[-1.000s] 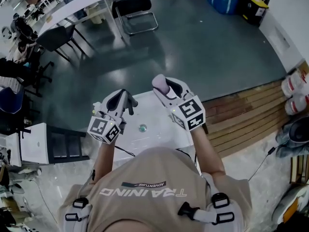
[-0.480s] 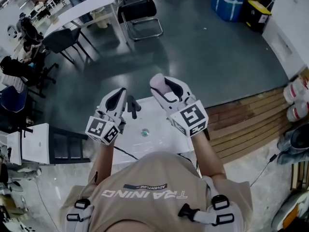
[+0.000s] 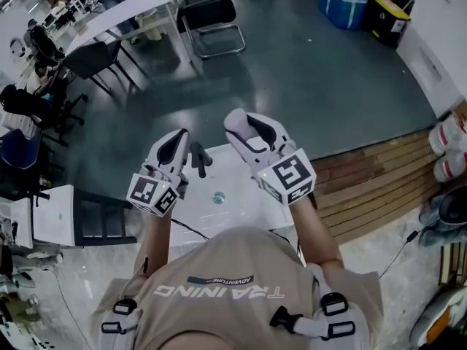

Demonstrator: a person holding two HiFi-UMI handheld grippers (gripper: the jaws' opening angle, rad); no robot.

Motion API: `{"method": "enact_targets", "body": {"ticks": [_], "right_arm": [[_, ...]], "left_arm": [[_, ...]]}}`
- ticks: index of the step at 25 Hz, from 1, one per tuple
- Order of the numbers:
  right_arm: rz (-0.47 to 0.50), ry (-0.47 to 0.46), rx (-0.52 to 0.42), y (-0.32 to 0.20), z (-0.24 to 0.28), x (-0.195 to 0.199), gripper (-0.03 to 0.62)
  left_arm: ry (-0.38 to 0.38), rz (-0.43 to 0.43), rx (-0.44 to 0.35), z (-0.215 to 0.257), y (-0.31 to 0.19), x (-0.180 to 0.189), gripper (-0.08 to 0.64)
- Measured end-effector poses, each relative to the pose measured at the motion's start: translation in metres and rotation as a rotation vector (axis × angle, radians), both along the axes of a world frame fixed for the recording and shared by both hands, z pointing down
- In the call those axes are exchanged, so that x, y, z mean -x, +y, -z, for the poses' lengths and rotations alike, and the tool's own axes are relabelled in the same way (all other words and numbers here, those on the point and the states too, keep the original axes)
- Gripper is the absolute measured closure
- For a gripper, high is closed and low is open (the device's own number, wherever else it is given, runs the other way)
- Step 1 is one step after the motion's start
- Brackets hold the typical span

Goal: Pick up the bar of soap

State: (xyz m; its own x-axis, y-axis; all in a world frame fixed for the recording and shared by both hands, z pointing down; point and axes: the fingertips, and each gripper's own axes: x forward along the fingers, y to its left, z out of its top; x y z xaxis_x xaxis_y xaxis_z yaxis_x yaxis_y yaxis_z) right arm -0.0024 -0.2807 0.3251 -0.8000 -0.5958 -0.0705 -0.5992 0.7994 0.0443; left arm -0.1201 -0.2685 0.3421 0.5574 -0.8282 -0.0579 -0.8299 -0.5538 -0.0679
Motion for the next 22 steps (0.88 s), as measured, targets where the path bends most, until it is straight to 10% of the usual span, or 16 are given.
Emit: {"method": "enact_targets", "body": {"ticks": [22], "right_arm": [[-0.016,0.025,0.023,-0.002,-0.016,-0.001,0.399]], "left_arm": [[0.031,0.01,0.045,-0.024,0.001,0.007,0.568]]}}
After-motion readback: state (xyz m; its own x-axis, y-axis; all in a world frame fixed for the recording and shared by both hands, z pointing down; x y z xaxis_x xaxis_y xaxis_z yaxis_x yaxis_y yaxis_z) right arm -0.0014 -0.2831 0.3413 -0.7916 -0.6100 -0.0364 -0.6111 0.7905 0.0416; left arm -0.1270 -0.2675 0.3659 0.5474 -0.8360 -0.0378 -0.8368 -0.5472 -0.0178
